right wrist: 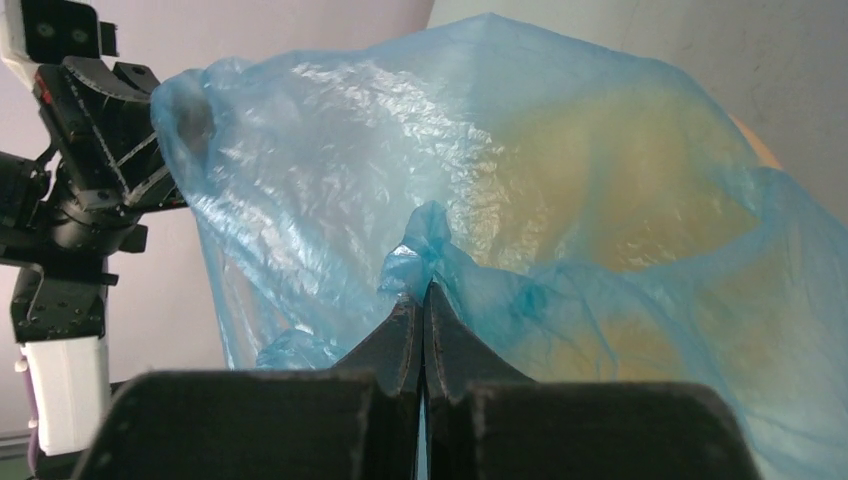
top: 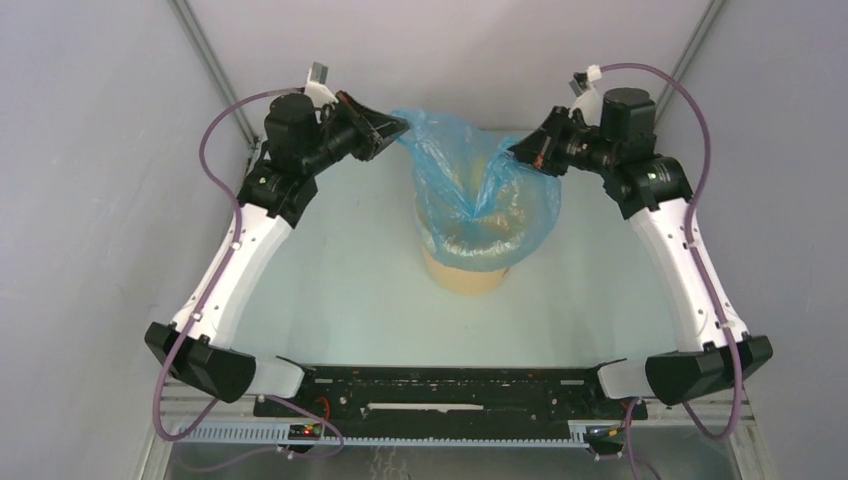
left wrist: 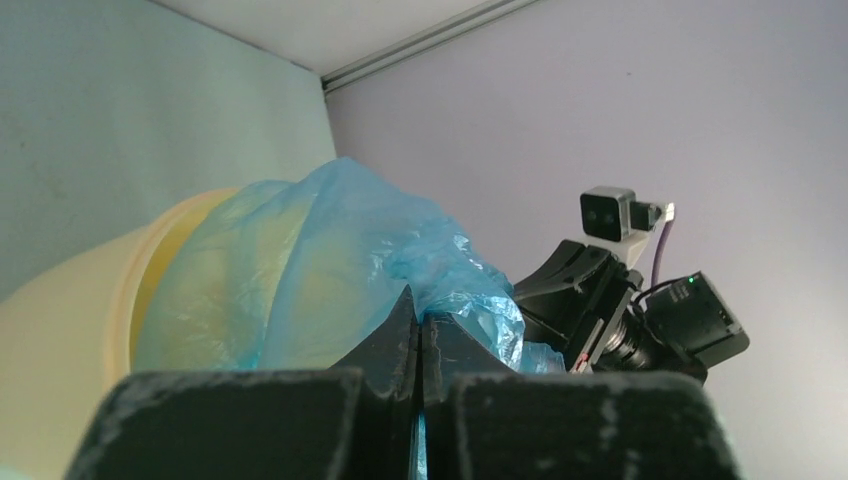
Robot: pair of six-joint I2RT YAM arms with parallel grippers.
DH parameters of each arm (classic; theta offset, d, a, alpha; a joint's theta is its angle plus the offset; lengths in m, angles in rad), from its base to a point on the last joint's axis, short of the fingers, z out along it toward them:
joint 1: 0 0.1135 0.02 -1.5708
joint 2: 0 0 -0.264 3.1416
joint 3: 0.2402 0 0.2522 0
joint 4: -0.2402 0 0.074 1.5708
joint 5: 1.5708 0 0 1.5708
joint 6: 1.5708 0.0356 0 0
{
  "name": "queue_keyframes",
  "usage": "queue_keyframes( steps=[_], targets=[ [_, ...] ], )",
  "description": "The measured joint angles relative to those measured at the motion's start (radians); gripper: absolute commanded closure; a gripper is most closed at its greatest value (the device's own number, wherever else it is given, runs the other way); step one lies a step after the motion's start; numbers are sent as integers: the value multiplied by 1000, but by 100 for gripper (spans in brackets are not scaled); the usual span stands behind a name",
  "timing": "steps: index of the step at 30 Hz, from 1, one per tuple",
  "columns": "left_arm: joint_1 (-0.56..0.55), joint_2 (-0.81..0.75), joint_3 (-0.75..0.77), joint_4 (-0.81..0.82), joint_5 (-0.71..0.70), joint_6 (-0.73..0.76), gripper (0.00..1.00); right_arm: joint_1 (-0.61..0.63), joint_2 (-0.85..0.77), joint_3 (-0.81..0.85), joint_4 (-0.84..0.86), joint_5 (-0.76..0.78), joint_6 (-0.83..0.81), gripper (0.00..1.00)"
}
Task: Put the trash bags into the trash bin
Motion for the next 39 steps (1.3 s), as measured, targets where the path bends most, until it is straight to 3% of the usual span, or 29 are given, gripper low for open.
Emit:
queue_keyframes(
  steps=[3,6,11,13,17,22,27,30,33,39],
  targets=[
    [2,-13,-34,-10,0,15,100,41,54,21,-11,20,-20,100],
    [3,-16,-48,-26,-3,29,100,84,136,99,-80,30,-57,90],
    [16,-22,-48,-39,-3,43,100,102,270,341,-269,67,-138,39],
    [21,-28,-48,-43,-3,43,100,83,274,402,-332,78,-169,28],
    [27,-42,-48,-49,-4,43,100,-10,216,450,-413,74,-199,17],
    [42,-56,-48,-49,-7,40,100,-156,95,448,-496,66,-223,17],
    [53,-57,-48,-49,-7,26,100,-154,-90,297,-533,70,-253,18],
    [53,-59,-52,-39,-6,5,100,-88,-191,138,-532,104,-259,19],
    [54,-61,-60,-30,-3,-11,100,42,-240,14,-521,159,-254,27],
    [54,-65,-66,-27,-3,-28,100,279,-204,-124,-420,290,-243,30]
  ],
)
